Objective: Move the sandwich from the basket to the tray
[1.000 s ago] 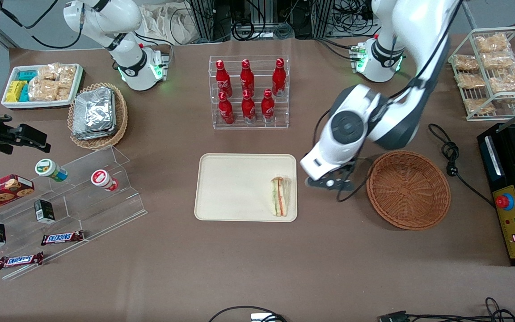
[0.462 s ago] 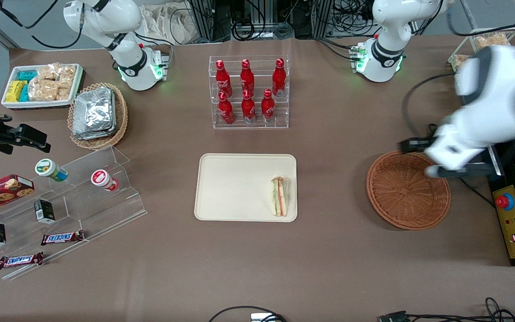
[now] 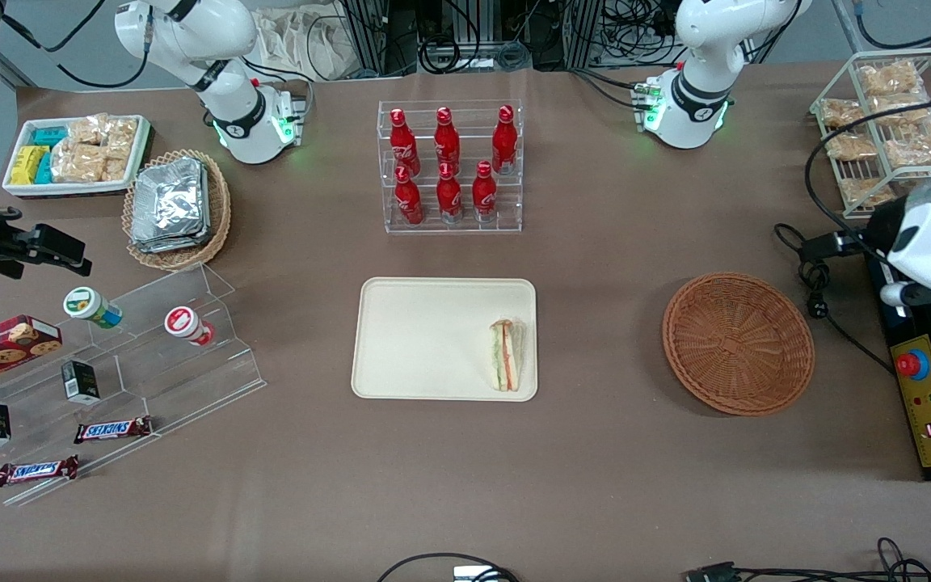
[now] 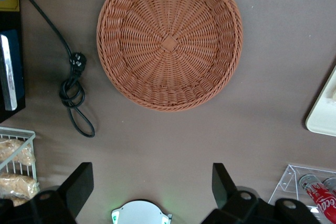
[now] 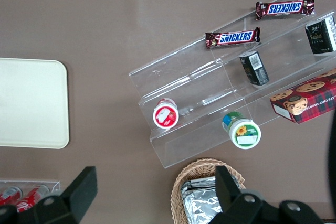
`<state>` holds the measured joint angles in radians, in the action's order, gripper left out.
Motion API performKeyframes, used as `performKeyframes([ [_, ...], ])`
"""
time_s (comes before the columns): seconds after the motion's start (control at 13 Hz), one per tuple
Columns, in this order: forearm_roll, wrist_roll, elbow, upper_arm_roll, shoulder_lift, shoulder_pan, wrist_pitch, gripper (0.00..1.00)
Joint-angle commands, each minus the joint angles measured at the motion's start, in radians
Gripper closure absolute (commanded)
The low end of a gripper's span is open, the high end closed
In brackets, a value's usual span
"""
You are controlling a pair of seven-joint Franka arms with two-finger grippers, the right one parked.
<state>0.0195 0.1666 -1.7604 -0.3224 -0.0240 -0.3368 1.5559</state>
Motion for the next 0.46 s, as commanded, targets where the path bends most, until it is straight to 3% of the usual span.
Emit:
performKeyframes([
  [0.0, -0.01, 0.007, -0.041, -0.007, 0.053, -0.004, 0.053, 0.0],
  [0.38, -0.01, 0.019, 0.068, -0.007, -0.022, -0.004, 0.046, 0.0],
])
